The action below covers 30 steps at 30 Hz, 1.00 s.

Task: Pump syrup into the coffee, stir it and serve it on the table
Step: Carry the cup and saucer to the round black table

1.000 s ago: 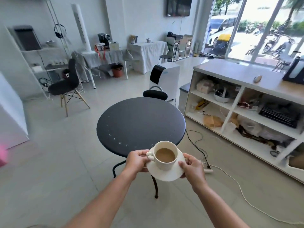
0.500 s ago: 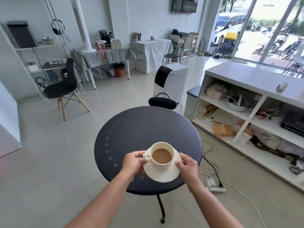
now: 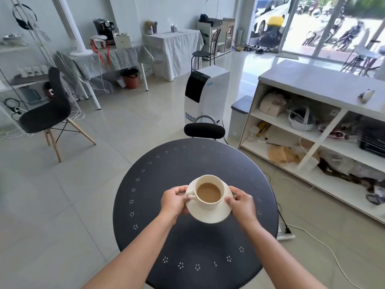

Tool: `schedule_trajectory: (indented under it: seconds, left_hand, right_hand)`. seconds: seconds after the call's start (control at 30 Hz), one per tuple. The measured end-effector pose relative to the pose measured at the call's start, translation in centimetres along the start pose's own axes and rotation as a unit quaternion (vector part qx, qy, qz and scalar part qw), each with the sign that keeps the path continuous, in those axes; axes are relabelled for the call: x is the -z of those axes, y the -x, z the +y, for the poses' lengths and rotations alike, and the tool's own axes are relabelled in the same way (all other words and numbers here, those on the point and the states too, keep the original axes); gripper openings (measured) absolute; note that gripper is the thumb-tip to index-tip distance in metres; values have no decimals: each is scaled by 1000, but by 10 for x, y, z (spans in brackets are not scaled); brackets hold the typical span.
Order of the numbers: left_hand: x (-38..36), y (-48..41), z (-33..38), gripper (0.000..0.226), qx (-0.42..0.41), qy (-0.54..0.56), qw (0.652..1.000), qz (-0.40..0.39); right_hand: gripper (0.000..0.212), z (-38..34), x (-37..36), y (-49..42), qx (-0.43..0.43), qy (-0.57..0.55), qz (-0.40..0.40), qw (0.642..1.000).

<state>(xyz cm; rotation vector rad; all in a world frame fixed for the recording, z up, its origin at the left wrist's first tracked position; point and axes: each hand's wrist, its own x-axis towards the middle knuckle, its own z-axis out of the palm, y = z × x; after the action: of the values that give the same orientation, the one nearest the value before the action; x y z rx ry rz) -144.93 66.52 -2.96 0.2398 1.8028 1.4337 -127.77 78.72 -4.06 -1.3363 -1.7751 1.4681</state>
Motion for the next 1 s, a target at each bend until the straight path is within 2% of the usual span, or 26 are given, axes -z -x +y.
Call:
schedule_trajectory:
  seconds: [0.67, 1.0]
  left_hand:
    - [-13, -160, -11, 30, 92, -29, 994, 54]
    - [-14, -206, -18, 38, 113, -71, 989, 68]
  right_hand:
    - [41, 27, -65, -140, -110, 12, -12, 994]
    - [36, 41, -94, -179, -123, 84, -7, 989]
